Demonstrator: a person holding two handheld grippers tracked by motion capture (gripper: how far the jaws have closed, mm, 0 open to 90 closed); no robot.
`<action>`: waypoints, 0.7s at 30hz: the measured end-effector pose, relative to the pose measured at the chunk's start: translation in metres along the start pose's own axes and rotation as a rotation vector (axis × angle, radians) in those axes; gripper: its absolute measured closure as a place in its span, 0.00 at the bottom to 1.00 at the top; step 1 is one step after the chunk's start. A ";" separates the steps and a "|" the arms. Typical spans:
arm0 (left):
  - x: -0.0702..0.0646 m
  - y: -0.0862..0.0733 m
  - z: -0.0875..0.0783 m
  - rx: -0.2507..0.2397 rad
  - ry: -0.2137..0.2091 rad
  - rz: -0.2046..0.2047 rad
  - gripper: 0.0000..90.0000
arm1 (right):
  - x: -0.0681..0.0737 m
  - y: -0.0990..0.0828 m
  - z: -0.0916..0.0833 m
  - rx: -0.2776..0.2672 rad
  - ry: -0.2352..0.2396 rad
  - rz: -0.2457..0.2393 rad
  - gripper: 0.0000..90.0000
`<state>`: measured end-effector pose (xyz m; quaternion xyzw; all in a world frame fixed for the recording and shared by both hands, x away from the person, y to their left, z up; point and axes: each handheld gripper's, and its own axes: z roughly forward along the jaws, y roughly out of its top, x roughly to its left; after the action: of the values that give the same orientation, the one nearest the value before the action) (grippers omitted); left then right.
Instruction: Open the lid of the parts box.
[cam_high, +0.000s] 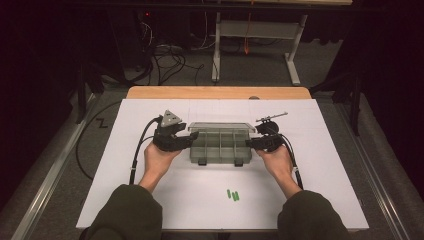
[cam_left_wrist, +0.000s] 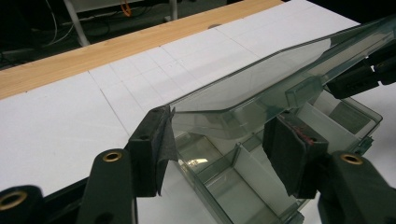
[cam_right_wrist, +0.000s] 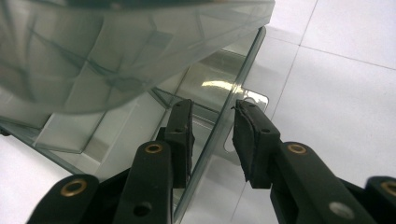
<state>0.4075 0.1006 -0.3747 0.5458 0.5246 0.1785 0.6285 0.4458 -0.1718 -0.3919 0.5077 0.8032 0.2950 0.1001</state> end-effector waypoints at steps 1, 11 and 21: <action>0.000 0.000 0.001 -0.004 0.000 -0.005 0.47 | 0.000 0.001 0.000 0.003 -0.004 -0.007 0.77; 0.001 0.004 0.006 -0.009 0.008 -0.006 0.47 | 0.003 0.003 0.003 0.011 -0.019 -0.008 0.76; 0.006 0.007 0.016 -0.015 0.028 -0.010 0.48 | 0.004 0.003 0.003 0.012 -0.025 -0.005 0.76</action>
<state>0.4257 0.1001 -0.3743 0.5361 0.5347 0.1869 0.6260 0.4479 -0.1663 -0.3925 0.5099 0.8049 0.2837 0.1080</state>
